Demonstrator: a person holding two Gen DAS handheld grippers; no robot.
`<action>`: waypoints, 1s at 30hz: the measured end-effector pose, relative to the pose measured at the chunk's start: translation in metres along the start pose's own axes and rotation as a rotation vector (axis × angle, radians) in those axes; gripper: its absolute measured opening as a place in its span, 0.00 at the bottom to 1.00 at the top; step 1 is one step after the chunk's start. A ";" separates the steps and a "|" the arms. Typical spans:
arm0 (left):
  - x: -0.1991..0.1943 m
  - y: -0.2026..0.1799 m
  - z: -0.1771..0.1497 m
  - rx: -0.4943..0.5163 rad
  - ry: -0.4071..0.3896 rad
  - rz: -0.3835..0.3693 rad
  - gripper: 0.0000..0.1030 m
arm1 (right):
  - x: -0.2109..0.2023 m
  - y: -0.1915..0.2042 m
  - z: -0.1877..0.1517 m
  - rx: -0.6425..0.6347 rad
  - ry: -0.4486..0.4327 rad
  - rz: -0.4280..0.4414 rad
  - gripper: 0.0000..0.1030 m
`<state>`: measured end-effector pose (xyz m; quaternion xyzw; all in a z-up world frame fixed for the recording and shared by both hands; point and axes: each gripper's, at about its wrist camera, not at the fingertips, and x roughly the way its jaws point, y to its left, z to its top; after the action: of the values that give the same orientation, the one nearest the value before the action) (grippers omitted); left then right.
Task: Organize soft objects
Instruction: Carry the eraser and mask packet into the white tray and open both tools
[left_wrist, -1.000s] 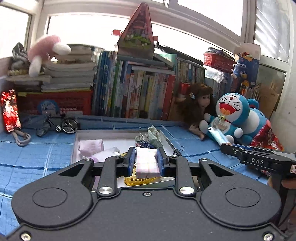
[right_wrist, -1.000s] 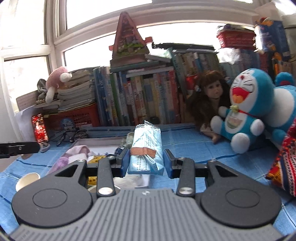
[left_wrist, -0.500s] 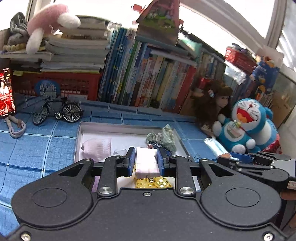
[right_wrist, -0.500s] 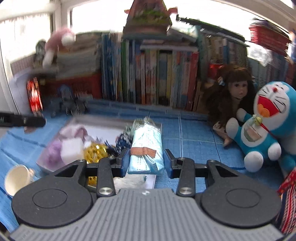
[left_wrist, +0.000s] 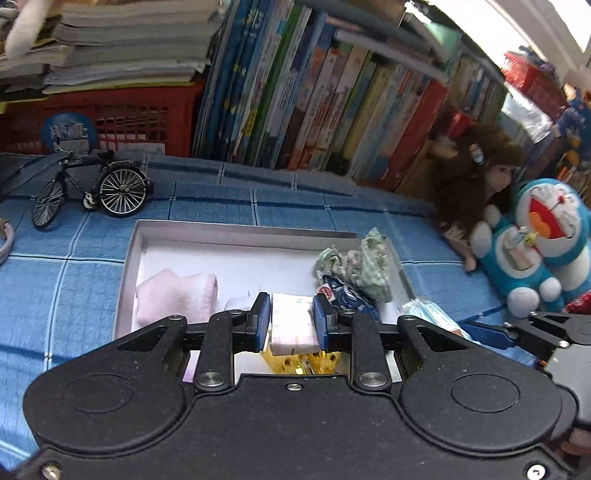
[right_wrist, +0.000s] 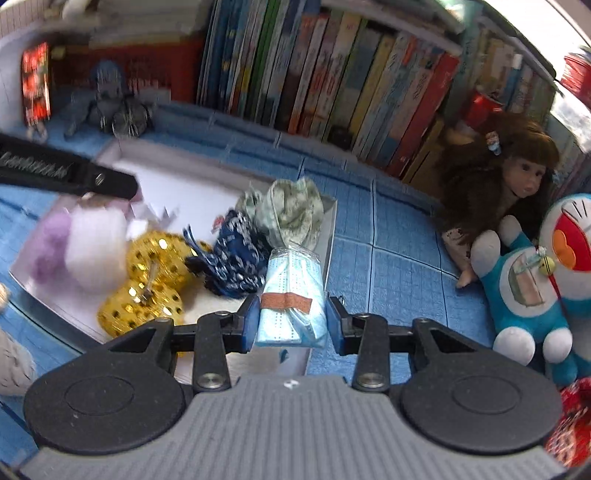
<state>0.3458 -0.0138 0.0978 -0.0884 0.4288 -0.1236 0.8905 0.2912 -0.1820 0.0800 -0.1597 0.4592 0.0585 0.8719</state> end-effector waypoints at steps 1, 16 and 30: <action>0.008 -0.001 0.002 -0.004 0.010 0.009 0.23 | 0.004 0.002 0.001 -0.021 0.014 0.002 0.42; 0.066 -0.001 0.020 -0.035 0.080 0.066 0.23 | 0.039 -0.007 0.006 0.006 0.027 0.144 0.44; 0.076 0.004 0.018 -0.053 0.101 0.082 0.30 | 0.051 -0.026 0.003 0.168 -0.019 0.207 0.50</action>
<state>0.4065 -0.0319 0.0520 -0.0879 0.4796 -0.0801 0.8694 0.3293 -0.2074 0.0451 -0.0373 0.4685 0.1110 0.8757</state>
